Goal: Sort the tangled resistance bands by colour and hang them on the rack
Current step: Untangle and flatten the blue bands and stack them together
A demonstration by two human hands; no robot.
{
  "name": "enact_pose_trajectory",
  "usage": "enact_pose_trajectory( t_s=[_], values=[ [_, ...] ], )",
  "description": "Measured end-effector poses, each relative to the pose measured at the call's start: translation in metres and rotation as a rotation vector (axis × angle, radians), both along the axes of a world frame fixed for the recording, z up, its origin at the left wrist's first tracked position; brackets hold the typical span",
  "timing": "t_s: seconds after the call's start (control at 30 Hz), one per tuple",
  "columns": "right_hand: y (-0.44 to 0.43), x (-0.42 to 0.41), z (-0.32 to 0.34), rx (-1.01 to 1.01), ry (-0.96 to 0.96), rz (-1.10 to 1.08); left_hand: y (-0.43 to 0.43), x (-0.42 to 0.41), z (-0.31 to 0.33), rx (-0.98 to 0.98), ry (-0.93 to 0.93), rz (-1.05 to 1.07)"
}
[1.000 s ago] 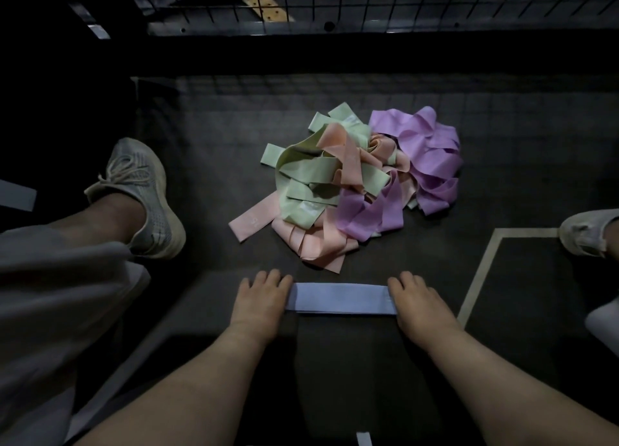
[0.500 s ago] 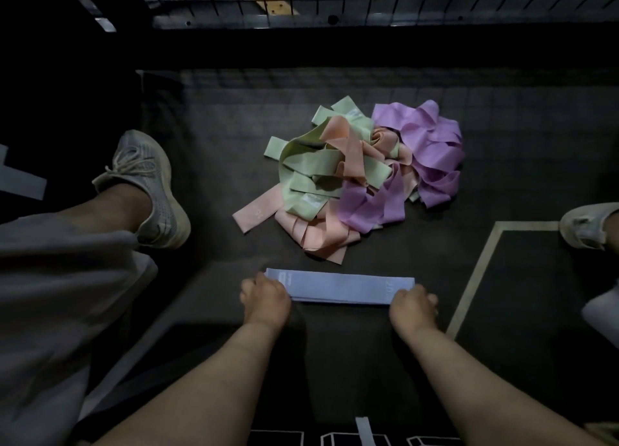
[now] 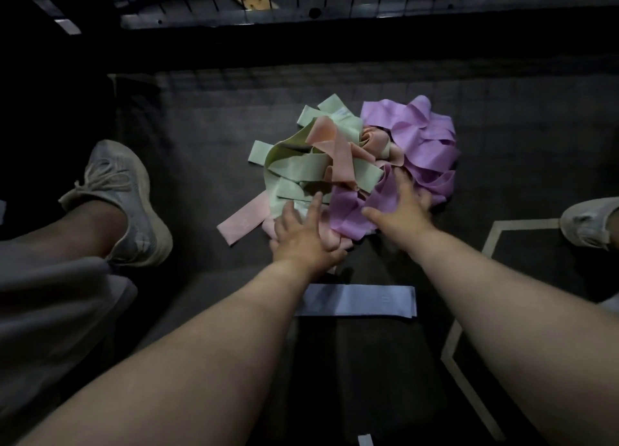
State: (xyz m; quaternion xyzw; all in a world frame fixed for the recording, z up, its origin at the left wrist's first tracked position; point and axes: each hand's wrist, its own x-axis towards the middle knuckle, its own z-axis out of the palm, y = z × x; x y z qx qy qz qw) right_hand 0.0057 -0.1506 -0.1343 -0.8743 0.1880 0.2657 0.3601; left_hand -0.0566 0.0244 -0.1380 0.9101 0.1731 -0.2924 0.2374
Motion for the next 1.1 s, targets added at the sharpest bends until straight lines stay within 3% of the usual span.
enact_pose_trajectory(
  t_s=[0.13, 0.27, 0.37, 0.43, 0.53, 0.67, 0.77, 0.83, 0.97, 1.1],
  values=[
    [0.014, 0.025, -0.005, -0.141, 0.075, 0.245, -0.01, 0.024, -0.018, 0.104, 0.123, -0.086],
    [0.023, 0.028, -0.025, -0.2, 0.057, 0.576, -0.004, 0.039, -0.03, 0.187, 0.072, -0.157],
    [0.027, 0.039, -0.023, -0.125, -0.044, 0.585, 0.012, 0.056, -0.03, 0.126, 0.036, -0.147],
    [0.025, 0.043, -0.016, -0.2, -0.172, 0.605, 0.023, 0.066, -0.024, 0.0, -0.035, -0.056],
    [0.012, 0.049, -0.016, -0.347, -0.361, 0.394, 0.031, 0.083, -0.013, -0.045, -0.196, 0.142],
    [0.0, 0.069, -0.018, -0.324, -0.184, 0.043, 0.039, 0.1, 0.0, 0.031, -0.32, 0.335],
    [-0.005, 0.084, -0.016, -0.41, -0.106, 0.284, 0.055, 0.108, 0.004, 0.144, -0.377, 0.352],
    [-0.007, 0.094, -0.018, -0.413, -0.102, 0.393, 0.068, 0.112, 0.004, 0.163, -0.403, 0.481],
    [-0.002, 0.104, -0.022, -0.381, 0.073, 0.442, 0.092, 0.109, 0.001, 0.073, -0.378, 0.77],
    [-0.008, 0.1, -0.029, -0.402, -0.087, 0.29, 0.105, 0.111, -0.001, 0.013, -0.412, 0.915]
  ],
)
